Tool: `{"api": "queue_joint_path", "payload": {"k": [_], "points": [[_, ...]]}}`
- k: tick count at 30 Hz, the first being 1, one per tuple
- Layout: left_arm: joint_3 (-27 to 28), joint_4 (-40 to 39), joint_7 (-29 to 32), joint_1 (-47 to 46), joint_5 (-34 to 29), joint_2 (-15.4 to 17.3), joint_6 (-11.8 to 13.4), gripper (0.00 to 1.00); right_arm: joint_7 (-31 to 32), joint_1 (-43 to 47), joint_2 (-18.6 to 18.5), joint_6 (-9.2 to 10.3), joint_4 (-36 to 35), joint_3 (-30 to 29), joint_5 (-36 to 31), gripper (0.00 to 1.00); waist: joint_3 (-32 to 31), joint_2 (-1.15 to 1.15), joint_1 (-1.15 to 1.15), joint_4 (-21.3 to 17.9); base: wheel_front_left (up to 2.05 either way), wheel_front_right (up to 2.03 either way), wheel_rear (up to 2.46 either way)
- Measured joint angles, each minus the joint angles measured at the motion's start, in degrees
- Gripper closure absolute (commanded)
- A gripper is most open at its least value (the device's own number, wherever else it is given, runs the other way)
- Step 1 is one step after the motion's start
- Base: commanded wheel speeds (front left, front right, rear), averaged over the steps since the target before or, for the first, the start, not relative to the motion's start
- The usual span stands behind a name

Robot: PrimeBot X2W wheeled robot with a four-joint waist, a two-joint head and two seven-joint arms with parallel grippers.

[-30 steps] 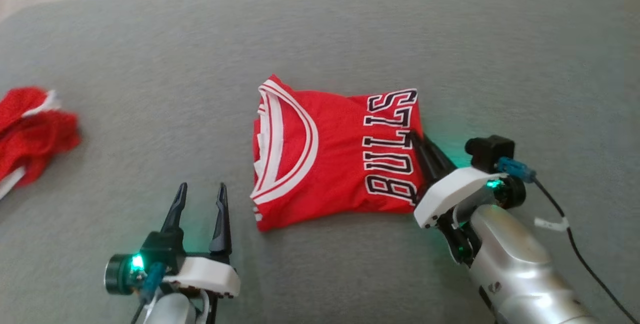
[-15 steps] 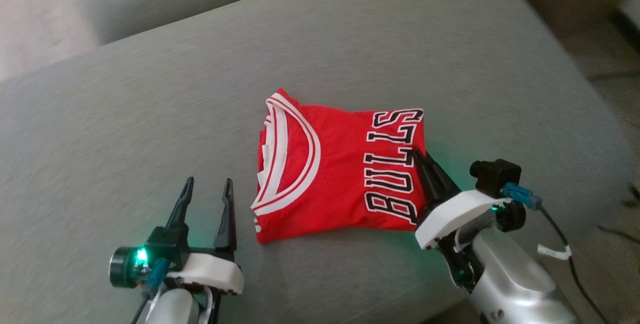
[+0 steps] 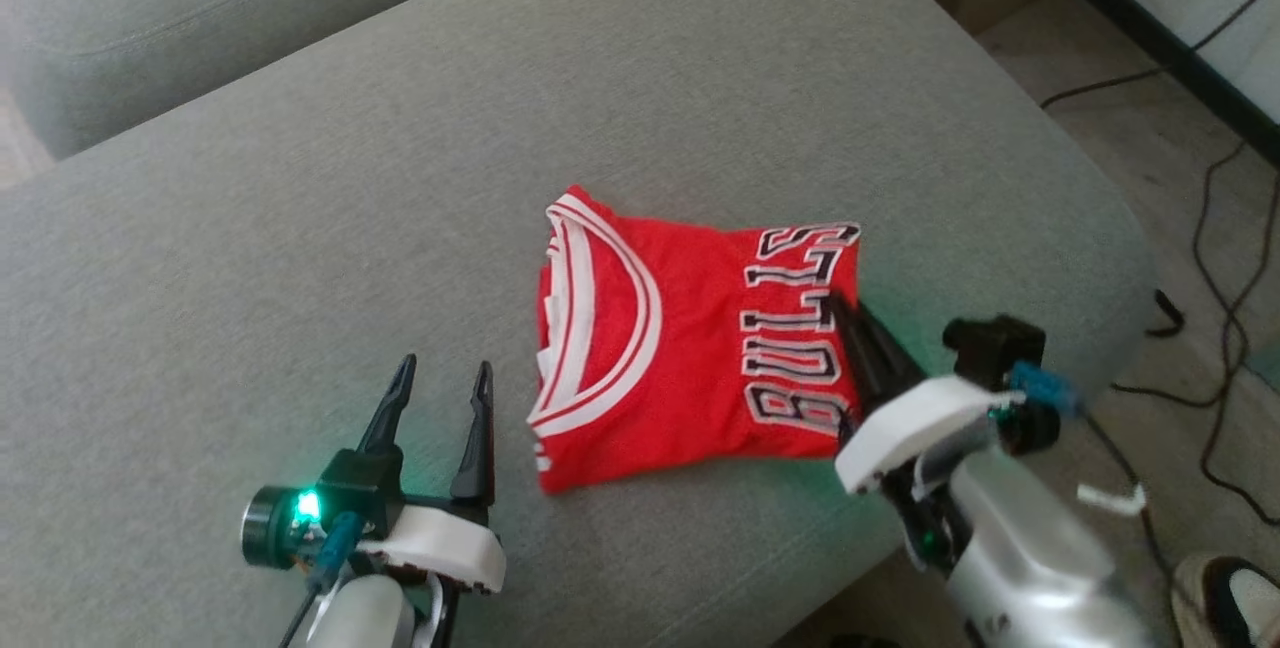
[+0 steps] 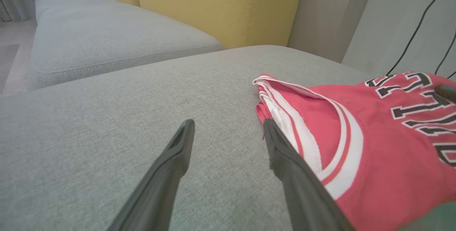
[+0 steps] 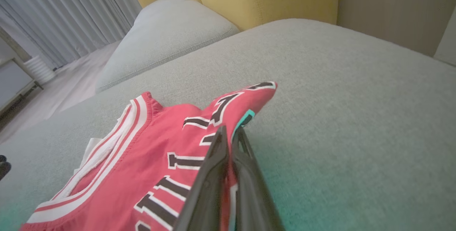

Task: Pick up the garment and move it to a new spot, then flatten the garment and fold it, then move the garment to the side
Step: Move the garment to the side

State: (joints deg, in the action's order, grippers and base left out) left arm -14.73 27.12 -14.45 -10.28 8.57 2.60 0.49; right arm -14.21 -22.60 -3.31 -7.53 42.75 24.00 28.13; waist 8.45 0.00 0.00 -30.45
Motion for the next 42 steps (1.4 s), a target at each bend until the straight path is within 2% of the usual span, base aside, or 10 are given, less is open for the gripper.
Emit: {"api": "queue_joint_path", "payload": {"k": [5,8,12,17,25,26,27,29,33,42], "points": [[-0.3,0.4,0.0,0.0,-0.7,0.0,0.0,0.0,0.0,-7.0,-0.4,0.0,4.1,-2.1,-5.2,1.0,0.9,0.0,0.0,2.6,0.0,0.0,0.0],[-0.3,0.5,0.0,-0.3,-1.5,0.0,-0.3,0.0,0.0,-13.5,-2.7,0.0,6.9,-3.9,-7.9,1.0,2.0,0.0,0.0,4.8,0.0,0.0,0.0],[-1.1,0.7,0.0,-2.5,-2.6,0.0,-0.8,0.0,0.0,-21.4,-8.0,0.0,13.3,-6.6,-12.3,1.0,4.1,0.0,0.01,8.3,0.0,0.0,0.0],[-1.1,0.3,0.0,-5.8,-4.4,0.0,-1.0,0.0,0.0,-28.8,-15.9,0.0,22.1,-13.5,-17.6,1.0,7.2,0.0,0.01,13.4,0.0,0.0,0.0],[-0.4,-1.7,-0.3,-8.0,-5.5,-0.2,-1.0,0.0,0.0,-37.1,-25.1,0.0,28.5,-25.3,-26.6,1.0,12.8,0.0,0.02,19.6,0.0,0.0,0.0],[-0.4,-2.0,-0.3,-8.3,-5.6,-0.3,-1.0,0.0,0.0,-37.4,-25.7,0.0,29.0,-27.0,-27.7,0.17,13.4,0.0,0.01,20.2,0.0,0.0,0.0],[-0.4,-2.3,-0.3,-8.5,-5.6,-0.4,-1.0,0.0,-0.1,-37.6,-26.2,0.0,29.5,-28.6,-28.8,0.0,13.9,0.0,0.01,20.7,0.0,0.0,0.0],[-0.4,-3.0,-0.3,-8.7,-5.6,-0.9,-1.0,0.0,-0.1,-37.7,-26.2,0.0,29.6,-33.0,-31.4,0.0,14.9,0.0,0.02,21.9,0.0,0.0,0.0],[0.0,-2.8,-0.3,-8.9,-5.6,-1.0,-1.0,0.0,-0.1,-37.5,-23.3,0.0,24.0,-36.4,-33.8,0.0,14.2,0.0,0.0,22.2,0.0,0.0,0.0],[2.8,-1.9,-0.3,-7.7,-4.9,-0.4,-0.3,0.0,-0.2,-27.5,-11.1,0.0,7.3,-34.5,-29.3,0.0,10.3,0.0,0.0,22.5,0.0,0.0,0.0]]}}
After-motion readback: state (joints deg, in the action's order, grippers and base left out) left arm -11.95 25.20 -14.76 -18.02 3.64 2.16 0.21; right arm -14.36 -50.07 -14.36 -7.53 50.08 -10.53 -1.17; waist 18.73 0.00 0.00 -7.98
